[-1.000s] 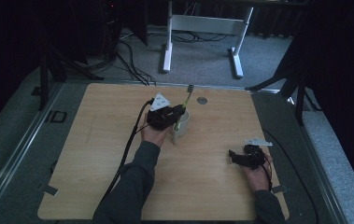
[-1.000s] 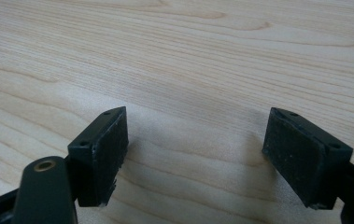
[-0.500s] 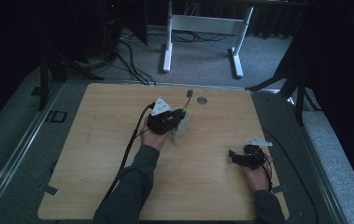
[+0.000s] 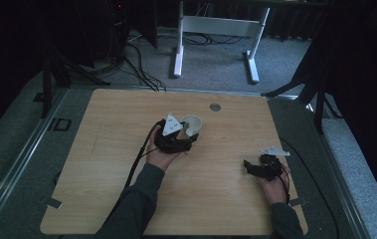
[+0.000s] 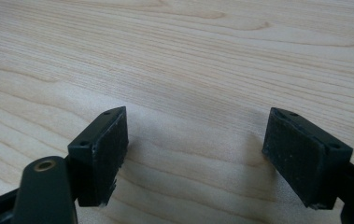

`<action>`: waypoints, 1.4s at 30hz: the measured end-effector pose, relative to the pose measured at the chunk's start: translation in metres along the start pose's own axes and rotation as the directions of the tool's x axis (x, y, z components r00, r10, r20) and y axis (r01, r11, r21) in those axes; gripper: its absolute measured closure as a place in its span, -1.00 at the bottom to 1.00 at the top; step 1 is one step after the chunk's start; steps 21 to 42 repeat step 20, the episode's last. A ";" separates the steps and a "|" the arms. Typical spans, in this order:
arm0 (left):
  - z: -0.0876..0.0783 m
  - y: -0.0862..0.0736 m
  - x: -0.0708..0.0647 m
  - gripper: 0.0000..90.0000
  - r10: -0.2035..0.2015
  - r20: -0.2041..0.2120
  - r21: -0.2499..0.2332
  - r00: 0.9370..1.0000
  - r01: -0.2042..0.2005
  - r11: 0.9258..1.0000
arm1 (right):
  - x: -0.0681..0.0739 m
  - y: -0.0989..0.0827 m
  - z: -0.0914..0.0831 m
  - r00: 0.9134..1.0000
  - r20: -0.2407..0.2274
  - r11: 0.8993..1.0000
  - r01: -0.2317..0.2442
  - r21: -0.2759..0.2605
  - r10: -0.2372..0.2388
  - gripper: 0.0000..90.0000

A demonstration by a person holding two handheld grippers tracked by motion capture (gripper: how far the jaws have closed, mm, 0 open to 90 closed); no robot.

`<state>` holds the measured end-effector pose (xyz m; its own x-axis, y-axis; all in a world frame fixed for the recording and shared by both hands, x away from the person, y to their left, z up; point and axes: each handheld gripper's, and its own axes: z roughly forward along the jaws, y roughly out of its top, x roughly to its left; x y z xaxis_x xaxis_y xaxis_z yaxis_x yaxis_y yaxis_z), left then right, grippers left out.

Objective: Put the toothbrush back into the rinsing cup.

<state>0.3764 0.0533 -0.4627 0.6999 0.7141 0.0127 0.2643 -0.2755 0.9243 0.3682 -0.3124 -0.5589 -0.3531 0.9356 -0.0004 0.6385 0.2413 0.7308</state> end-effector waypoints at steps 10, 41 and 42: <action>-0.009 -0.008 0.008 -0.30 -0.033 0.008 0.020 0.999 0.033 0.999 | 0.000 0.000 0.000 1.000 0.000 1.000 0.000 0.000 0.000 -0.52; -0.027 -0.030 0.010 -0.34 -0.052 0.002 0.026 0.999 0.052 0.998 | 0.000 0.000 0.000 1.000 -0.001 1.000 -0.001 0.001 0.001 -0.52; -0.027 -0.030 0.010 -0.34 -0.052 0.002 0.026 0.999 0.052 0.998 | 0.000 0.000 0.000 1.000 -0.001 1.000 -0.001 0.001 0.001 -0.52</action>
